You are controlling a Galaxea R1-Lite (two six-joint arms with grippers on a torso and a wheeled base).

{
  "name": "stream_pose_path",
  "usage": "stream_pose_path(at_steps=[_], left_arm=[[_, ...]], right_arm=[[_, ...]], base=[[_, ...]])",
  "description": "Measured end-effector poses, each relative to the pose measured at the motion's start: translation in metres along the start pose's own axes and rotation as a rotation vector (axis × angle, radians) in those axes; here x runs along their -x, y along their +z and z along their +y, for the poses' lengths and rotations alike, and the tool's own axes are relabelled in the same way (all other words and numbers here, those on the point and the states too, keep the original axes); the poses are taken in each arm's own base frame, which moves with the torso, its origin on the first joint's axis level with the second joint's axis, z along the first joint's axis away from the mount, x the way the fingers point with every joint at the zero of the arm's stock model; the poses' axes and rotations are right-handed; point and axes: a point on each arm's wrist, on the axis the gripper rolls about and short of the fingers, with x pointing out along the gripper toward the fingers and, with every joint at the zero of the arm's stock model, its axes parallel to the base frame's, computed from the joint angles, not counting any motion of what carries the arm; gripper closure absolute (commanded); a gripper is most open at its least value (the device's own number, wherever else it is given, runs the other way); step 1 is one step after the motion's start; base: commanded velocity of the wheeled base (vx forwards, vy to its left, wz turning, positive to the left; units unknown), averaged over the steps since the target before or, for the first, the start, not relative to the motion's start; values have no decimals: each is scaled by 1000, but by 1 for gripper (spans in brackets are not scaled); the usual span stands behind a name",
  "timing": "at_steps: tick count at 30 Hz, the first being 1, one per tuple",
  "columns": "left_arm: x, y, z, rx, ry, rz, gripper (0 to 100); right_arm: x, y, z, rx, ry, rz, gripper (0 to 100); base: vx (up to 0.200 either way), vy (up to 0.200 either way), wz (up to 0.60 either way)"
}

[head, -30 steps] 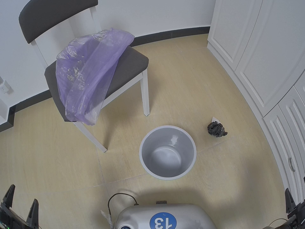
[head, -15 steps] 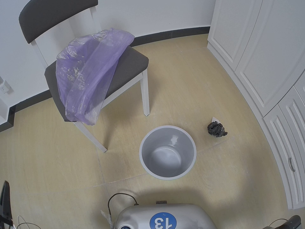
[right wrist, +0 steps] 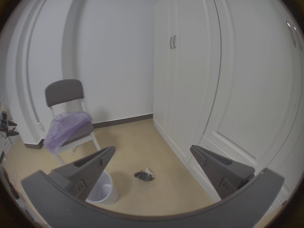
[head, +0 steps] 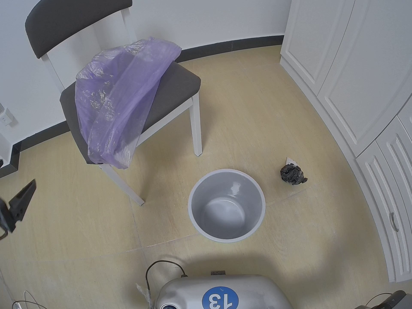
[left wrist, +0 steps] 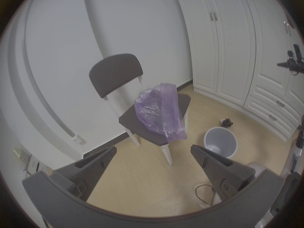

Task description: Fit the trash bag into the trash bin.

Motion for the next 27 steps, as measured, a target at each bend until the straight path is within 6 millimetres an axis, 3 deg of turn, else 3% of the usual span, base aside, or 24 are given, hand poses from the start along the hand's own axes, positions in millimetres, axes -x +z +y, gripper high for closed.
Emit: stream_pose_path(at_steps=[4,10,17,27], left_arm=[[-42,25,-11,-75,23,90,0],[-94,55,-45,-255,80,182,0],[-128,69,-82,-439,67,222,0],[-158,65,-104,-482,70,269,0]], right_arm=[[-26,-2,5,1,-103,35,0],[-54,-15,21,17,-134,102,0],[-66,-26,36,41,-81,155,0],[-69,-30,39,52,-65,173,0]], base=[[0,0,0],[0,0,0],[0,0,0],[0,0,0]])
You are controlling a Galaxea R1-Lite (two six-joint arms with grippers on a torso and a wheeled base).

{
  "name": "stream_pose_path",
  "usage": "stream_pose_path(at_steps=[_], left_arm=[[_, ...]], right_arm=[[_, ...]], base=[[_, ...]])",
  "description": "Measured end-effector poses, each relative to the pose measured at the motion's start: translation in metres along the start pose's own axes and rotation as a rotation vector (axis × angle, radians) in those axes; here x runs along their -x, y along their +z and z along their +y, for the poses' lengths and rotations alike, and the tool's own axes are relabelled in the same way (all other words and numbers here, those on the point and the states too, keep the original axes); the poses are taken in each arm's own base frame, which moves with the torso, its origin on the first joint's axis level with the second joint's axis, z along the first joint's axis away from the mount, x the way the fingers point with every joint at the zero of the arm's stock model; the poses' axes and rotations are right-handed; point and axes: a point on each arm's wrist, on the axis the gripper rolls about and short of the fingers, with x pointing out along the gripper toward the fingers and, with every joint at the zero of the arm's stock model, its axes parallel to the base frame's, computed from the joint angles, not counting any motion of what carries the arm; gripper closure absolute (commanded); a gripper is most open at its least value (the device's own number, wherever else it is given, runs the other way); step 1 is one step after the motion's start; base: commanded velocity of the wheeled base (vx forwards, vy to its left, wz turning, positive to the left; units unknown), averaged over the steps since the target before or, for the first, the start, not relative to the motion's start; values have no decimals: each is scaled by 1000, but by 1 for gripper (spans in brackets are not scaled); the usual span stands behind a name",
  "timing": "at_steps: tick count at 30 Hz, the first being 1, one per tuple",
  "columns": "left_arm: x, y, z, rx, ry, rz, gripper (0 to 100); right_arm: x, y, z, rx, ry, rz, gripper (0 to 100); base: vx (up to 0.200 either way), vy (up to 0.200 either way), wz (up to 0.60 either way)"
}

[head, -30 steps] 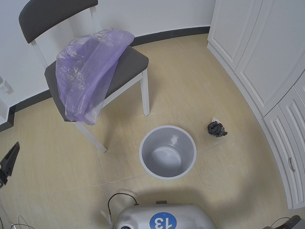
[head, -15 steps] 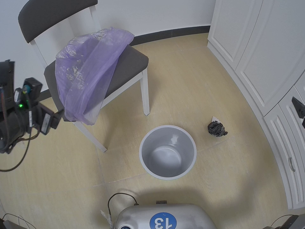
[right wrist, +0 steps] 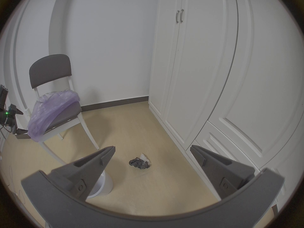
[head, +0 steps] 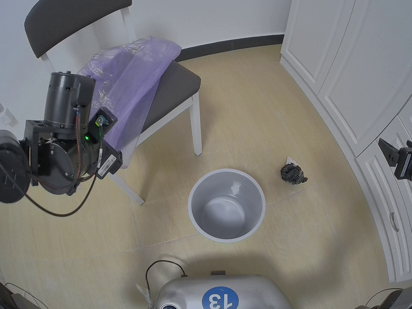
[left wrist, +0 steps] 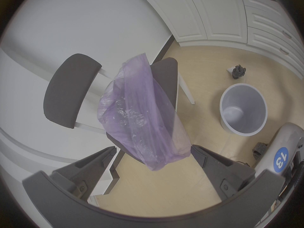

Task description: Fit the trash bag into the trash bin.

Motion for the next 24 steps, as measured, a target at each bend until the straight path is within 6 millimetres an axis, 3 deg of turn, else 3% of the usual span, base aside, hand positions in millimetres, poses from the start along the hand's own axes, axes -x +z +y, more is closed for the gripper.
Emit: stream_pose_path(at_steps=[15,24], left_arm=[[-31,15,-7,-114,120,7,0],[-47,4,-19,-163,140,71,0]], right_arm=[[-2,0,1,0,1,6,0],[-2,1,1,-4,-1,2,0]], base=[[0,0,0],[0,0,0]])
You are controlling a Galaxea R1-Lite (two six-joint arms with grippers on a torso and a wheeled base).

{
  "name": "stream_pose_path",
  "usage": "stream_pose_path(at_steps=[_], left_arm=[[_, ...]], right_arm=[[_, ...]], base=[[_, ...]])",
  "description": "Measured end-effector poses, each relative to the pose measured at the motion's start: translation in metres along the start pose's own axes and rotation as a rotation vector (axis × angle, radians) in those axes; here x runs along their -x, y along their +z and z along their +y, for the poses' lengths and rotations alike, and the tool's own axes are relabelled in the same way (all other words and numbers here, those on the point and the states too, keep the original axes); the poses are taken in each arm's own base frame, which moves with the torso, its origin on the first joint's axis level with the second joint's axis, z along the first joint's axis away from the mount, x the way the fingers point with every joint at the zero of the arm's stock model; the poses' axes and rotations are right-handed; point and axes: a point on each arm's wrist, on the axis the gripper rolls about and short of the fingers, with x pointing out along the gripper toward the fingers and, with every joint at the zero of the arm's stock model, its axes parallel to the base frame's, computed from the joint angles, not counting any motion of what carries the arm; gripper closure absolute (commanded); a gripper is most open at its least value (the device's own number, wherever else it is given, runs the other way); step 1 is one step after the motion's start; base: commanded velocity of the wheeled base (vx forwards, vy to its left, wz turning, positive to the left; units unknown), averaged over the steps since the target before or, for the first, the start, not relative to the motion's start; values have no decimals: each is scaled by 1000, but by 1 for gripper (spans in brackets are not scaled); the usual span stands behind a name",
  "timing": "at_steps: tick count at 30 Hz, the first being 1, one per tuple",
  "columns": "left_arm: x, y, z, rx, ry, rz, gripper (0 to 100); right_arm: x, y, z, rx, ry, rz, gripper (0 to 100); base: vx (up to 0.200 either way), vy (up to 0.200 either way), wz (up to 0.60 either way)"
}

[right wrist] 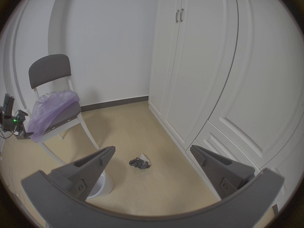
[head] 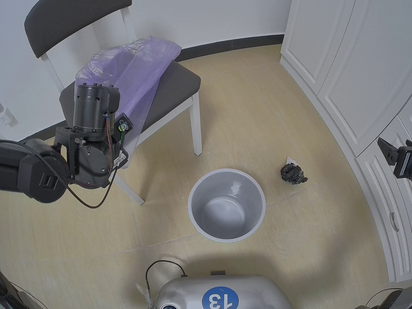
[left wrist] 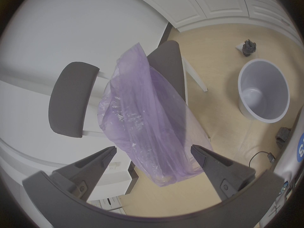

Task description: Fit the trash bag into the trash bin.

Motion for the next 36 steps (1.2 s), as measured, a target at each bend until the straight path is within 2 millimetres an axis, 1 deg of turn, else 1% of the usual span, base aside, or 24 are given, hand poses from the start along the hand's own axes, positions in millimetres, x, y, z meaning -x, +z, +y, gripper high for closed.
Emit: stream_pose_path(at_steps=[6,14,20,23,26,36], left_arm=[[-4,-5,-6,-20,0,33,0],[-7,-17,-5,-34,32,89,0],[-5,-26,6,-59,60,112,0],[-5,-30,14,-42,87,116,0],[-5,-32,18,-35,104,114,0],[-9,-54,34,-46,179,151,0]], right_arm=[[0,0,0,1,-1,1,0],[0,-2,0,7,15,6,0],[0,-3,1,8,32,9,0],[0,-3,1,9,35,10,0],[0,-3,1,10,36,10,0],[0,-4,2,14,45,14,0]], base=[[0,0,0],[0,0,0],[0,0,0],[0,0,0],[0,0,0],[0,0,0]])
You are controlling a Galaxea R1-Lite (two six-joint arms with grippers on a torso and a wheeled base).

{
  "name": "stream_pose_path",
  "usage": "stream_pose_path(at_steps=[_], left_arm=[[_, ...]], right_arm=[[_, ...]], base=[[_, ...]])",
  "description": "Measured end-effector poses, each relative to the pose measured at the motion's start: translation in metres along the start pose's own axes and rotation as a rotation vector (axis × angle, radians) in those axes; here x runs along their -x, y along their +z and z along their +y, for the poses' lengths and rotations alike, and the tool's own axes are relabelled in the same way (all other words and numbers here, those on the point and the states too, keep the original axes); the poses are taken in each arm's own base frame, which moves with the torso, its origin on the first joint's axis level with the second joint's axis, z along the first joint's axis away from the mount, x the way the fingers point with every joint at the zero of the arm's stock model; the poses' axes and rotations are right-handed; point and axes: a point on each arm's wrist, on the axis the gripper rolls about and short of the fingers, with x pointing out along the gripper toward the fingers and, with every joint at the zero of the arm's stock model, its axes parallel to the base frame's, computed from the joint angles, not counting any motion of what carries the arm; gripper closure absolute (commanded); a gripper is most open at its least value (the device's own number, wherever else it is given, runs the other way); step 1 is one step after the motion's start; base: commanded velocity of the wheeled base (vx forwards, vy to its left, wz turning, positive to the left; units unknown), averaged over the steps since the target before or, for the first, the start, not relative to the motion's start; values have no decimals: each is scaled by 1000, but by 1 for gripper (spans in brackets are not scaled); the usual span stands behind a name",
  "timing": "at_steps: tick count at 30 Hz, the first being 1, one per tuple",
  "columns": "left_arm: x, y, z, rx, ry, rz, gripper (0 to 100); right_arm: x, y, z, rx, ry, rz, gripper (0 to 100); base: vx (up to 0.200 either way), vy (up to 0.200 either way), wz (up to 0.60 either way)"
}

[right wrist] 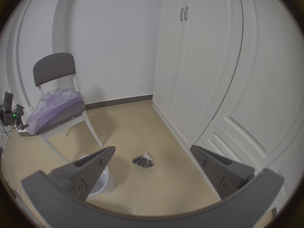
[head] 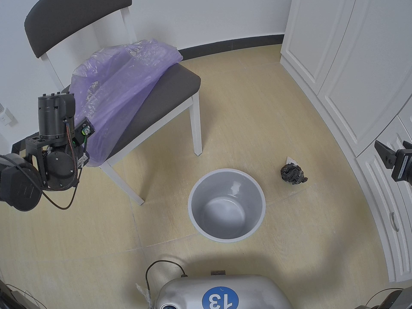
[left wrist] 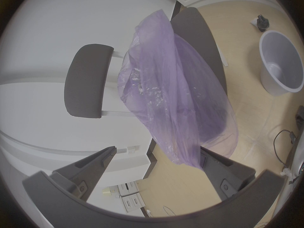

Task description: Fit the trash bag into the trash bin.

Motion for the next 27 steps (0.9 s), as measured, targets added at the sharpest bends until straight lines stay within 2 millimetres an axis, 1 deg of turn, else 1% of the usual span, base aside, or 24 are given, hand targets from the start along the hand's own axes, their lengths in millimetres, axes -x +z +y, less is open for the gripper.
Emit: stream_pose_path(at_steps=[4,7,15,27], left_arm=[[-3,-8,5,-5,24,19,0],[-3,-10,7,3,31,21,0],[-6,-16,0,-15,17,40,0],[-14,-8,-11,-14,-1,8,0]], right_arm=[[1,-2,2,5,16,5,0],[2,-3,5,8,36,8,0],[3,-5,6,11,48,13,0],[3,-5,7,14,51,15,0]], base=[[0,0,0],[0,0,0],[0,0,0],[0,0,0]])
